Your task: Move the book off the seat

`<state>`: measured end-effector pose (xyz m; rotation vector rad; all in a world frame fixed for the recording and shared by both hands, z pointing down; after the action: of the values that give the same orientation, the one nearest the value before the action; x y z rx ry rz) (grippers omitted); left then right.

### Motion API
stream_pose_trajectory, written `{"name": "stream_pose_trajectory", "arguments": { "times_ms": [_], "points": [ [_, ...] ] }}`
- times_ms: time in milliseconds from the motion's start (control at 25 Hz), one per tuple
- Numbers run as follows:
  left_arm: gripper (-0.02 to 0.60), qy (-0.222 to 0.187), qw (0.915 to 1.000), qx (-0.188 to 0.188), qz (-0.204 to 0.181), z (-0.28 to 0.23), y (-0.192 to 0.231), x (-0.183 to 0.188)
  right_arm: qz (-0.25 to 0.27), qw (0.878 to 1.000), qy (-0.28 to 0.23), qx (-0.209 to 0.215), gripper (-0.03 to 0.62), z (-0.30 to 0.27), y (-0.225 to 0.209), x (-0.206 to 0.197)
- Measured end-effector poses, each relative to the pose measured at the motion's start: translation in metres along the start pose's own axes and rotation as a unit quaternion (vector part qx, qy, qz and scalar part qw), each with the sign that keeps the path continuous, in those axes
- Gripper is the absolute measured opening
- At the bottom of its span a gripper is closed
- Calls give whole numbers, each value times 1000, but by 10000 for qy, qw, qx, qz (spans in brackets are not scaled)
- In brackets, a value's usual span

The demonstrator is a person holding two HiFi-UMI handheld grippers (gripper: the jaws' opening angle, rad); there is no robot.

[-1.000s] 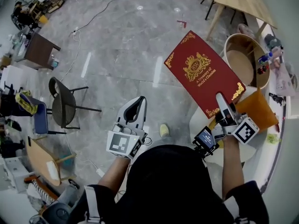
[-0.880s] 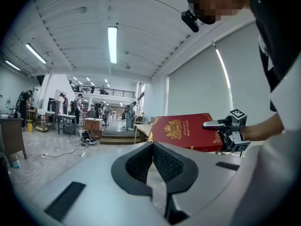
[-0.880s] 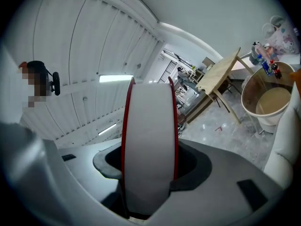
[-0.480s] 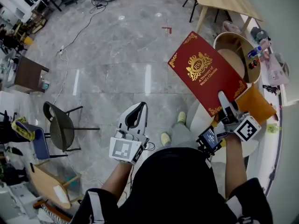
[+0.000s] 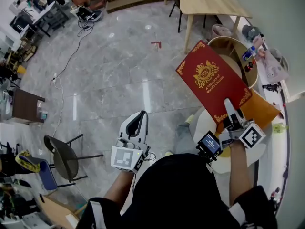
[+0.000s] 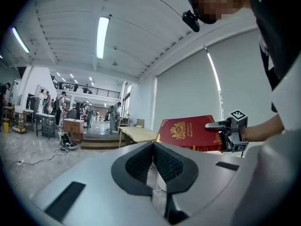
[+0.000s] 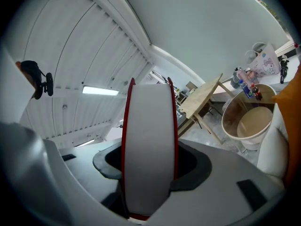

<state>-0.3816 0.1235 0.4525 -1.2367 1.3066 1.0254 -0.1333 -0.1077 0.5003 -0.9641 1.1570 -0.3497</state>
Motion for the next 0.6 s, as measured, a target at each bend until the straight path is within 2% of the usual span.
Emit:
{"name": "stream_pose_trajectory", "arguments": {
  "times_ms": [320, 600],
  "points": [
    [14, 239, 9983, -464, -245, -125, 8, 12, -180, 9987, -375, -301, 244, -46, -68, 56],
    [14, 313, 9957, -792, -364, -242, 0, 37, -162, 9966, -624, -513, 244, -81, -132, 128]
  ]
}}
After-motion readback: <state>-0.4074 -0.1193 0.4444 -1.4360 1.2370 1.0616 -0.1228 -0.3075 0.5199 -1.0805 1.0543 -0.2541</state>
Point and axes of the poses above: the fingertips, and each gripper's own axes: z backward along the fingers, y to its left, x out of its top, the point moved 4 cm from there along z, backward along the fingers, and after that the axes turned 2 degrees about -x, right-handed, at the moved point
